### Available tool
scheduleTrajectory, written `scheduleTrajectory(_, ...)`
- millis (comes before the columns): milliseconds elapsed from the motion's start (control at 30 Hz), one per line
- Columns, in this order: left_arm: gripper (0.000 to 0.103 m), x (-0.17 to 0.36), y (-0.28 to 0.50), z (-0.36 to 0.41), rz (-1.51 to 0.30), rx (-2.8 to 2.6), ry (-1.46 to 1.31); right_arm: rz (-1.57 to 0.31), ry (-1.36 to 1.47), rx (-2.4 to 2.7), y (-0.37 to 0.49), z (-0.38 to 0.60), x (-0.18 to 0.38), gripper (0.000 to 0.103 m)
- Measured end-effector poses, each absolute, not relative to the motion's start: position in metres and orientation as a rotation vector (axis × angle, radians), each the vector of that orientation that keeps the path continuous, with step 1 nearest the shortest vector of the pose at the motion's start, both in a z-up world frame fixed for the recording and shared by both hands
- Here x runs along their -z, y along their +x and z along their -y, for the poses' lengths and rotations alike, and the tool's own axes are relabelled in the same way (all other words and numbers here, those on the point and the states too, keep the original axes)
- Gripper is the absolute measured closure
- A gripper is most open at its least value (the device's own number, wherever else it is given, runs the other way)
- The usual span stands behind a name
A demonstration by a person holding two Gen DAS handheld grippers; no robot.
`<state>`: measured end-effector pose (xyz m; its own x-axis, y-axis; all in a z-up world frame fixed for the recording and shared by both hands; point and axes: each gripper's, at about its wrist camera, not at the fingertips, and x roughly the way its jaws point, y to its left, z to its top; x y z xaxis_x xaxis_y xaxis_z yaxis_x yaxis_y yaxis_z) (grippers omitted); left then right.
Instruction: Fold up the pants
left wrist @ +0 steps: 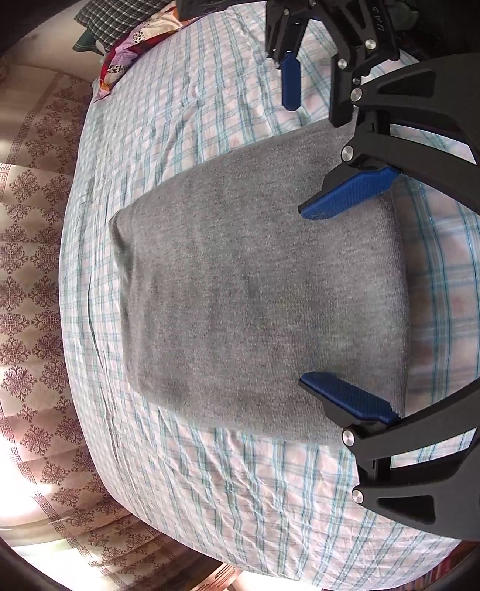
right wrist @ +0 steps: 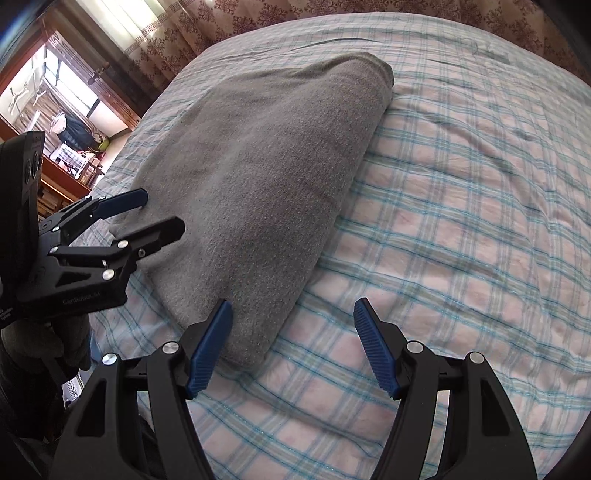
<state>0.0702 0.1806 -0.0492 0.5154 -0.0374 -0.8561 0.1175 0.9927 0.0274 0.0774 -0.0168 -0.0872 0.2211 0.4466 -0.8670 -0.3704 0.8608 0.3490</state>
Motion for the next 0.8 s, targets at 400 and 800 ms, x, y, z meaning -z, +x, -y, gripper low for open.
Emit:
scheduleTrajectory(400, 0.009, 0.04, 0.089, -0.263, -1.016, -0.027, -0.193, -1.231, 0.143, -0.579, 0.079, 0.029, 0.084, 0.034)
scheduleTrajectory(800, 0.009, 0.064, 0.139, -0.315, -1.074, 0.068, -0.412, -1.213, 0.169, -0.583, 0.079, 0.025, 0.076, 0.034)
